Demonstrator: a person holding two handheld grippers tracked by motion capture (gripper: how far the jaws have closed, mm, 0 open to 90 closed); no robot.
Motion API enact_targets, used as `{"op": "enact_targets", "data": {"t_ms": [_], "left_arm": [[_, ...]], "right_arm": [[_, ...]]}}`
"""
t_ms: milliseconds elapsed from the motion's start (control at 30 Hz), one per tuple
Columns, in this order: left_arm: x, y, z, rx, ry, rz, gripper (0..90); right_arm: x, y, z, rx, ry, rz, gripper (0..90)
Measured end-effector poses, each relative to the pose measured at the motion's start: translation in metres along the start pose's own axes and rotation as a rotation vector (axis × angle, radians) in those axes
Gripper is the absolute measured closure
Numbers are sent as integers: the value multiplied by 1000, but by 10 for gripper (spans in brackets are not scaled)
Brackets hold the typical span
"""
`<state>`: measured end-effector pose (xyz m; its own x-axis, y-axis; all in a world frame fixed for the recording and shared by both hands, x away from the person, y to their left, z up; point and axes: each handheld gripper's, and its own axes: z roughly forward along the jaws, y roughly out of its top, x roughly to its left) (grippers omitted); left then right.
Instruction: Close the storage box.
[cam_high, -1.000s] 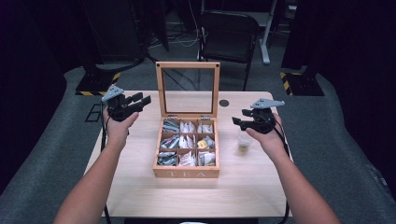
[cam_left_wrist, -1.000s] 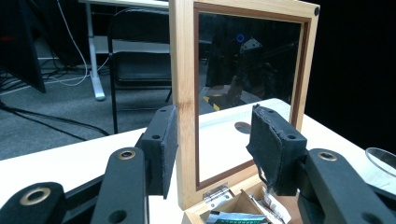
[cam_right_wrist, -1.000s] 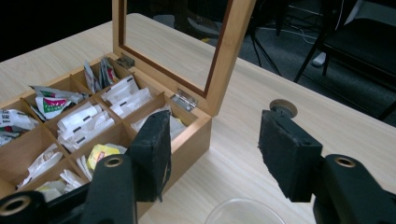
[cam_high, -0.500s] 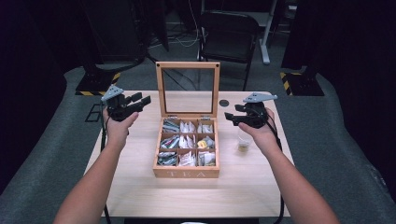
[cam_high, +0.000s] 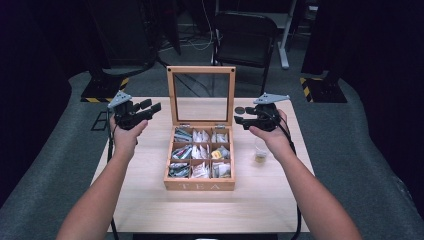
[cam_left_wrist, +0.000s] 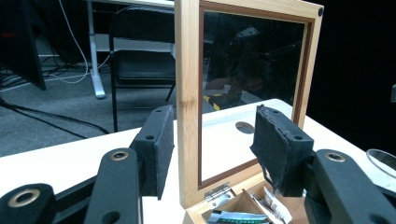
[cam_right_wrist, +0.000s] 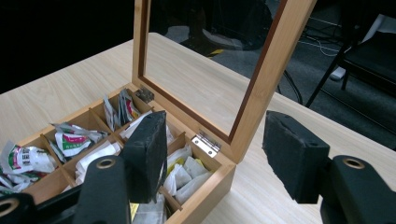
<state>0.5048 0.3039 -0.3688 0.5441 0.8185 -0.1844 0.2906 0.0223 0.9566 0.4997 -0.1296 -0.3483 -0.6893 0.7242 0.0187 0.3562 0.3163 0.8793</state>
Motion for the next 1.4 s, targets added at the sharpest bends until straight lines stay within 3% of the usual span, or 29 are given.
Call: {"op": "enact_targets", "data": {"t_ms": [367,567,933,1400], "left_arm": [[-1,0,0,6,-3,1,483],[-2,0,-1,5,-12,5,483],[-4,0,1,12,-18,13,488],[-5,-1,2,13,-17,13,491]], "right_arm": [[-5,9,20,-2,10,9,402],[-12,12,30,-7,32,63,403],[-20,9,44,8,-7,64,408],[-27,5,60,22,-16,79,399]]}}
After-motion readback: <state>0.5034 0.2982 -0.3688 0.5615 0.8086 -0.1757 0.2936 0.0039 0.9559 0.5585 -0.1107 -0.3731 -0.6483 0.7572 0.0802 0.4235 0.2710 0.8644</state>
